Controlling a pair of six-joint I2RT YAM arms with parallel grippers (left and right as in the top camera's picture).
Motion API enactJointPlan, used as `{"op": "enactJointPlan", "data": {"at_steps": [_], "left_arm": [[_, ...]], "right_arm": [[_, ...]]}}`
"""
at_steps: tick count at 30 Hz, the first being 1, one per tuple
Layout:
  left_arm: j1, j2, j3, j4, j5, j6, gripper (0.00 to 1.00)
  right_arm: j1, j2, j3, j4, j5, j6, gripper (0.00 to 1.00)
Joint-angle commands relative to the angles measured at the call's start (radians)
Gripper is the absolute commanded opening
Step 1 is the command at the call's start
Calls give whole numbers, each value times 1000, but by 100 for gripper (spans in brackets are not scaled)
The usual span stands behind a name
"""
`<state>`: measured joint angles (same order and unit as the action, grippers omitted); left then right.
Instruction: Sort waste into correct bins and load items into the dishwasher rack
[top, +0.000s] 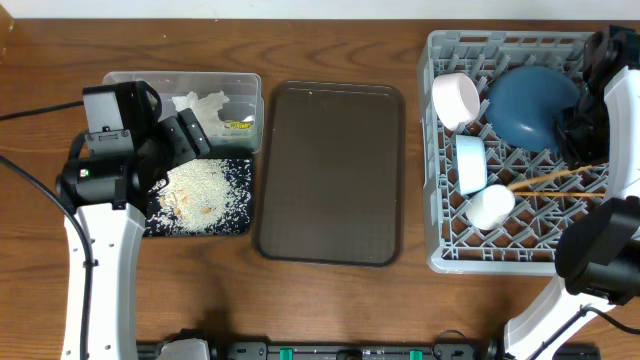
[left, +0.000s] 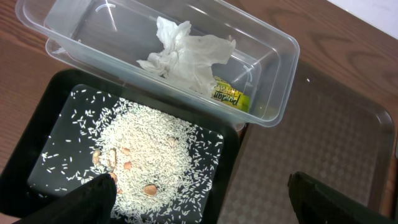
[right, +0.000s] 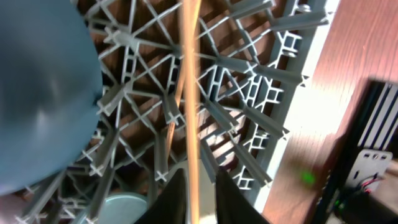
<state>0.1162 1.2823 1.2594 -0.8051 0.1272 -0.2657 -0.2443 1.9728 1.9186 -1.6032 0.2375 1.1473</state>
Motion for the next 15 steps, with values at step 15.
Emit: {"op": "enactJointPlan", "data": {"at_steps": [15], "left_arm": [[3,5,15,-2,-8,2,91]], "right_arm": [[-17,-18,-4,3,77,-64,23]]}}
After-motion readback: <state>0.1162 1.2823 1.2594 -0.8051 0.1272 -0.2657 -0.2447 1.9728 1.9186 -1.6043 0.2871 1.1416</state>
